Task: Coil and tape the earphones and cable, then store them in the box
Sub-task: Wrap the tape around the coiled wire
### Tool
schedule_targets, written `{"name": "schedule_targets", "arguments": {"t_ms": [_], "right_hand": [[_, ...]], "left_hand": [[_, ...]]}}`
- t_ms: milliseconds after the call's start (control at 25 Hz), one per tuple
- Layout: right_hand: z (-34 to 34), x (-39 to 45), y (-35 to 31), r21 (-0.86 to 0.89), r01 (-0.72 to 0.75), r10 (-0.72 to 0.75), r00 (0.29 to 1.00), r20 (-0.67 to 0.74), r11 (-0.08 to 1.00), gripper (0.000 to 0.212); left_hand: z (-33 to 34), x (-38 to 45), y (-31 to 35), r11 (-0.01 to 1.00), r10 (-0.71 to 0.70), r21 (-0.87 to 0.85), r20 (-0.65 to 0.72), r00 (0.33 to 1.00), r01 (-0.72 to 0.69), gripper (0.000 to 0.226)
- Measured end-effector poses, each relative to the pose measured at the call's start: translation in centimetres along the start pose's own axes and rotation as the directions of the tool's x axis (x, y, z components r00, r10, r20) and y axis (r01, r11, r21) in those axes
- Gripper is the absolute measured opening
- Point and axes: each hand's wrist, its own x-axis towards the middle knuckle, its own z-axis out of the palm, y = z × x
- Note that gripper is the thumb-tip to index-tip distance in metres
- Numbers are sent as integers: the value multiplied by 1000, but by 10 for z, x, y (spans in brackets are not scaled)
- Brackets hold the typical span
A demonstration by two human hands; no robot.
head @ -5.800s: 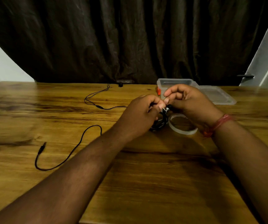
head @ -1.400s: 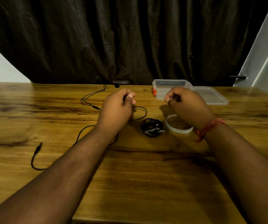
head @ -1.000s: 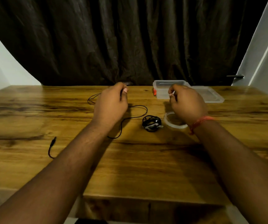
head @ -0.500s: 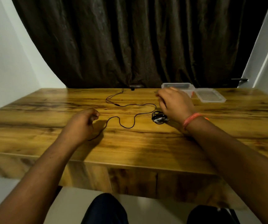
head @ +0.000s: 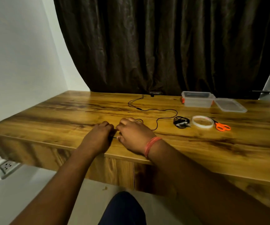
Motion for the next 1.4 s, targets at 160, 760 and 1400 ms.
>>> {"name": "schedule_targets", "arguments": {"t_ms": [160, 760, 1400], "right_hand": [[16, 3, 6, 45, -69, 62, 990, 129, 997, 28], [-12, -8, 159, 572, -189, 336, 928, -163, 798, 12], [-27, -14, 148, 137, -95, 131, 950, -284, 986, 24]], "left_hand": [[9, -2, 8, 998, -37, 49, 20, 999, 36, 14], [-13, 107, 126, -260, 22, -935, 244, 970, 241, 20], [26, 164, 119, -62, -234, -998, -1, 972, -16, 20]]}}
